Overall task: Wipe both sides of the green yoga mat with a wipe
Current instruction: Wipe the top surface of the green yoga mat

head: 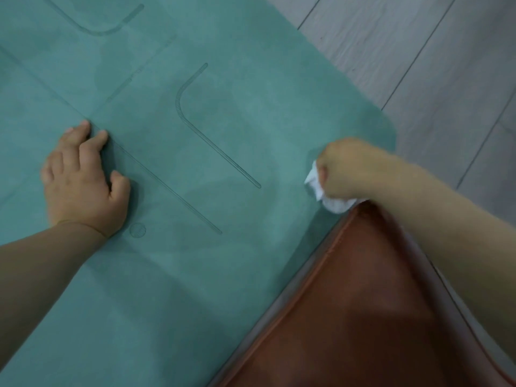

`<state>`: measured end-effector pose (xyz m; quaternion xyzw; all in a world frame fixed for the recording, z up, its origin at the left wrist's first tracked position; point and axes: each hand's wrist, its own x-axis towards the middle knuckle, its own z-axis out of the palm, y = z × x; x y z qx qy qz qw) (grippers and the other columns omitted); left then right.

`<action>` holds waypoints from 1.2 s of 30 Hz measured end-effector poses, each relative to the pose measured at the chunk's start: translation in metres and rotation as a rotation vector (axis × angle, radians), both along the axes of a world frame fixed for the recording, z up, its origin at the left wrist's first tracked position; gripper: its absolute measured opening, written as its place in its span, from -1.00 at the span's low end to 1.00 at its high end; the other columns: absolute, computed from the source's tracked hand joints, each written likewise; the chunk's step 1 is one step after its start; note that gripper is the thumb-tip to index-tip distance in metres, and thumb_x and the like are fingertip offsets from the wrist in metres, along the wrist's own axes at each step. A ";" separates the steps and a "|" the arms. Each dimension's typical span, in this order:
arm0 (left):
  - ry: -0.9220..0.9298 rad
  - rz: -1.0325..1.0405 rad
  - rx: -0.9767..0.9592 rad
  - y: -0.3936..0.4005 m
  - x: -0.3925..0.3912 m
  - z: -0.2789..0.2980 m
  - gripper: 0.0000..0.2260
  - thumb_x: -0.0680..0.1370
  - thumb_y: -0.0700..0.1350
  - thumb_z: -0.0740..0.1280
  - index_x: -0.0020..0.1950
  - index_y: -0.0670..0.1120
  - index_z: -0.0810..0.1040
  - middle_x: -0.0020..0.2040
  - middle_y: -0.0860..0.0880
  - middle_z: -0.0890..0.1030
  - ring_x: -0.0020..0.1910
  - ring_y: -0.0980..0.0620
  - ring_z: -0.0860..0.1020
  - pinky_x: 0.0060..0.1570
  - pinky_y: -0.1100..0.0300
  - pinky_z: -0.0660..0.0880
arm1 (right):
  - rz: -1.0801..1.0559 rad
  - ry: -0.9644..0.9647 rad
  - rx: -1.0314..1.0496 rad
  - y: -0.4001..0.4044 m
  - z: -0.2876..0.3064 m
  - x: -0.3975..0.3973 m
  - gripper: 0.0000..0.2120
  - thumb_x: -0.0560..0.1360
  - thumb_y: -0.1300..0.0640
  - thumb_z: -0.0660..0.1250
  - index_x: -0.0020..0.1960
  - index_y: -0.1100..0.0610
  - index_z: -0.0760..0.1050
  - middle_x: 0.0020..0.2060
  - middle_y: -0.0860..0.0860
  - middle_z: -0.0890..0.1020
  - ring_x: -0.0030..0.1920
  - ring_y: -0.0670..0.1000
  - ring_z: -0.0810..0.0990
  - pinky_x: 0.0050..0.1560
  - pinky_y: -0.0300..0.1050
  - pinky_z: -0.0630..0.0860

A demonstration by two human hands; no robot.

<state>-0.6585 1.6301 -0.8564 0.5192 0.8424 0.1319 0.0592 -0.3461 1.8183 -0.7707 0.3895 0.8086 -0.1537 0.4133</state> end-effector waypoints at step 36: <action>-0.028 0.028 -0.063 0.001 0.001 0.006 -0.43 0.42 -0.02 0.15 0.43 -0.15 0.38 0.52 -0.16 0.30 0.50 -0.19 0.22 0.42 -0.14 0.15 | -1.044 0.753 0.554 0.043 -0.027 -0.049 -0.88 0.47 0.19 0.30 -0.05 0.17 0.59 0.10 0.04 0.64 0.13 0.11 0.57 -0.01 -0.31 0.36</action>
